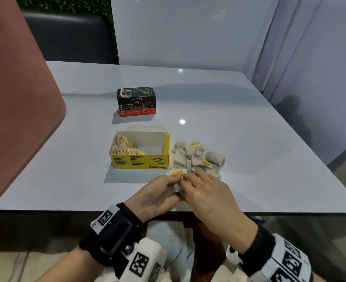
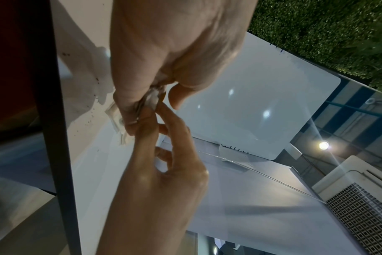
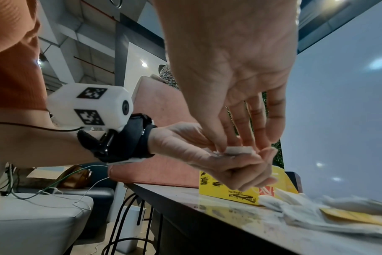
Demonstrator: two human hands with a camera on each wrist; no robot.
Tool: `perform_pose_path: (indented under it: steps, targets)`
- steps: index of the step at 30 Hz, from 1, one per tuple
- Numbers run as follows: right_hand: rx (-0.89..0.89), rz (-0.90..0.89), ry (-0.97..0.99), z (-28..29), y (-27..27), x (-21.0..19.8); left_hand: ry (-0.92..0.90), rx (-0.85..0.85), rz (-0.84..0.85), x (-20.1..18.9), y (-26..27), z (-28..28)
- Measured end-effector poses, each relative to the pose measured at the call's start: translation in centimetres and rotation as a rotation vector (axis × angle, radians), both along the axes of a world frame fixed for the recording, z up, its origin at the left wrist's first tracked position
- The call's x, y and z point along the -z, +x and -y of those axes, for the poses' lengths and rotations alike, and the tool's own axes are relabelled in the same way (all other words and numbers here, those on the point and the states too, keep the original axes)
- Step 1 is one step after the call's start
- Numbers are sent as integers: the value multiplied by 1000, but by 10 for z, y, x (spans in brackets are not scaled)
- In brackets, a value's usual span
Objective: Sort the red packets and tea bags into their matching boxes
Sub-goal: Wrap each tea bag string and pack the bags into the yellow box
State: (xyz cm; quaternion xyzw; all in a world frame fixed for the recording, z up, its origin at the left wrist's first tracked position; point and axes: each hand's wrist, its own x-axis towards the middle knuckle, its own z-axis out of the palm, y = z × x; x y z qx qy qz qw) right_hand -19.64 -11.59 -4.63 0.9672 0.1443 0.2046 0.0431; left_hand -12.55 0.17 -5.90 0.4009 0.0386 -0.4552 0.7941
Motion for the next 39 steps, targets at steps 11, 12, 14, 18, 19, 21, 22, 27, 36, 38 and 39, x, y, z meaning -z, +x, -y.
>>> perform_pose_path:
  steps: [11,12,14,18,19,21,22,27,36,38,39]
  targets:
    - [42,32,467,10,5,-10,-94,-28,22,-4,1,-4]
    - [56,49,531,12,8,-12,-87,-22,31,-4,2,-5]
    - [80,103,570,15,14,-16,-76,-18,51,-4,1,-4]
    - [79,279,392,11,15,-24,-84,-20,70,-5,0,-2]
    - [71,297,315,10,15,-22,-89,-17,76,-5,-1,-2]
    - [65,271,168,5,11,-15,-92,-22,88,-5,-1,-2]
    - [53,239,126,3,9,-10,-94,-22,93,-4,0,-3]
    - [17,197,71,-1,4,-3,-114,0,102,-2,2,-3]
    - [19,65,101,0,4,-13,-139,-10,86,-5,0,-2]
    - [28,51,91,1,5,-15,-134,-2,92,-4,-1,-3]
    - [25,50,76,1,5,-14,-130,10,98,-5,-2,-3]
